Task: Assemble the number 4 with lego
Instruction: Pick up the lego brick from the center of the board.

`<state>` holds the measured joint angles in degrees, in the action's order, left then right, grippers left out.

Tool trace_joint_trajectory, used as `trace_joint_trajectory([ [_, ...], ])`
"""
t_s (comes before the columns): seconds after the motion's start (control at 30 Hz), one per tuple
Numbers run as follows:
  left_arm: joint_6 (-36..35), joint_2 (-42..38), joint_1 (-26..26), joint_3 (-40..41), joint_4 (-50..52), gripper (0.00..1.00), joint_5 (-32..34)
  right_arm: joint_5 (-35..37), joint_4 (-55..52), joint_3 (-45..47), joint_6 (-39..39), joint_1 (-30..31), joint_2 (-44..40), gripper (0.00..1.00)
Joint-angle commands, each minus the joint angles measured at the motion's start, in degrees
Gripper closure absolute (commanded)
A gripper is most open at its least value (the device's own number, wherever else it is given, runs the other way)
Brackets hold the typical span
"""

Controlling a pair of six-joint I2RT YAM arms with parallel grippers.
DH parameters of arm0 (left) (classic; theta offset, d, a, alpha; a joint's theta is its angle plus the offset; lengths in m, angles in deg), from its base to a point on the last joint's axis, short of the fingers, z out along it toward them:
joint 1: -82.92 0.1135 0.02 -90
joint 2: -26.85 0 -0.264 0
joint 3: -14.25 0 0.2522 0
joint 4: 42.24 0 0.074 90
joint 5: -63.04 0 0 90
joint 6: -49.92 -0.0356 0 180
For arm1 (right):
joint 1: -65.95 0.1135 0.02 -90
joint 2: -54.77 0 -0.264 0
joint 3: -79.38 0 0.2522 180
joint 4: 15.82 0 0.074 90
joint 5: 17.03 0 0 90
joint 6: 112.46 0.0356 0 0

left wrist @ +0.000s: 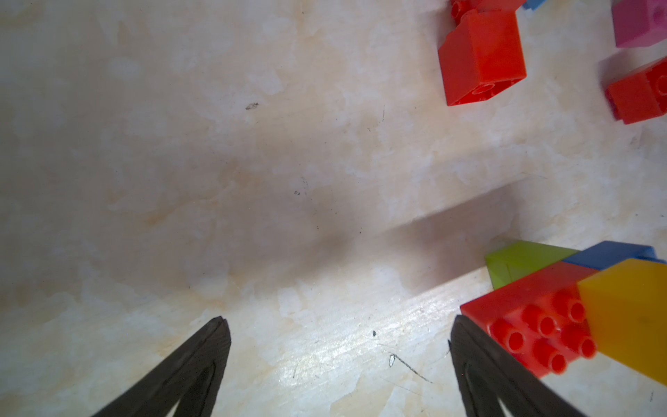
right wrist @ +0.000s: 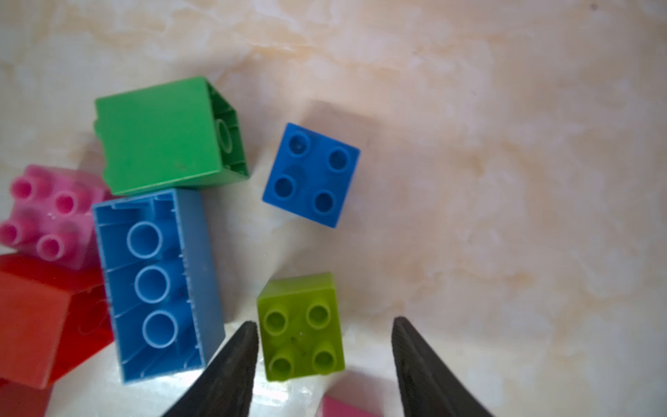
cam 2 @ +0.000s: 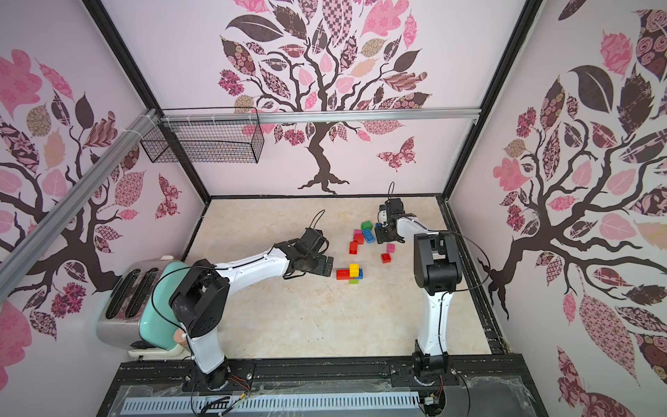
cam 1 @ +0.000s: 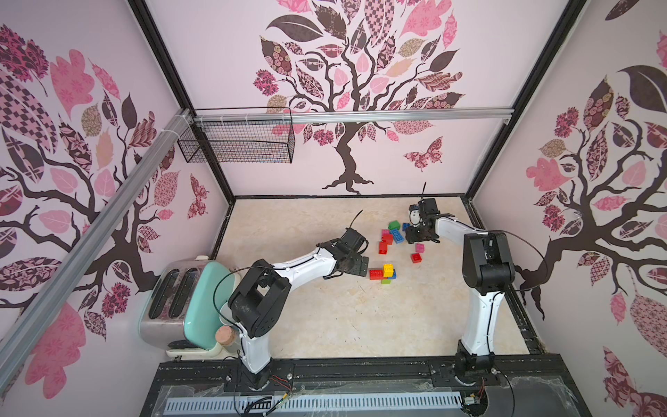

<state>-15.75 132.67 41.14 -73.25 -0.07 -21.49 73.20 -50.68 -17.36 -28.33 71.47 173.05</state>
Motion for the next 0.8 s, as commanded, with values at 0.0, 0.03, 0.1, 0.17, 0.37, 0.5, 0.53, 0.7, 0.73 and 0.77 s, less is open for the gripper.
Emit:
trace_joint_trajectory([
  [0.0, -0.75, 1.77, 0.64, -3.03, -0.24, 0.02, 0.3, 5.87, -0.8, 3.27, 10.51, -0.14, -6.1, 0.34],
  [0.03, -0.7, 2.12, 0.76, -3.46, -0.17, 0.02, 0.11, 7.17, -0.87, 4.09, 11.71, -0.13, -6.52, 0.34],
  [0.1, -0.78, 2.84, 0.91, -4.32, -0.14, 0.02, -0.39, 7.44, -1.4, 5.19, 12.05, -0.16, -6.59, 0.34],
  [0.17, -0.96, 3.4, 0.91, -4.92, -0.28, 0.02, -1.04, 7.11, -2.84, 4.95, 12.18, -0.16, -5.88, 0.34],
  [0.37, -0.64, 4.35, 0.89, -5.27, -0.23, 0.02, -3.94, 6.24, -3.67, 5.44, 12.59, -0.16, -5.23, 0.39],
  [0.5, -0.36, 4.33, 0.87, -4.85, -0.39, 0.02, -5.89, 4.8, -3.68, 5.39, 12.45, -0.16, -4.7, 0.44],
  [0.53, -0.21, 4.28, 0.91, -4.8, -0.3, 0.02, -6.35, 4.61, -3.77, 5.45, 12.4, -0.16, -4.63, 0.45],
  [0.7, -0.07, 3.57, 0.91, -3.91, -0.34, 0.02, -7.66, 4.35, -3.77, 6.06, 12.42, -0.13, -4.58, 0.49],
  [0.73, 0.05, 3.41, 0.91, -3.77, -0.29, 0.02, -7.85, 4.26, -3.84, 6.12, 12.29, -0.16, -4.68, 0.49],
  [0.77, 0.1, 3.26, 0.91, -3.45, -0.46, 0.02, -8.02, 4.17, -3.77, 6.22, 12.26, -0.13, -4.82, 0.49],
])
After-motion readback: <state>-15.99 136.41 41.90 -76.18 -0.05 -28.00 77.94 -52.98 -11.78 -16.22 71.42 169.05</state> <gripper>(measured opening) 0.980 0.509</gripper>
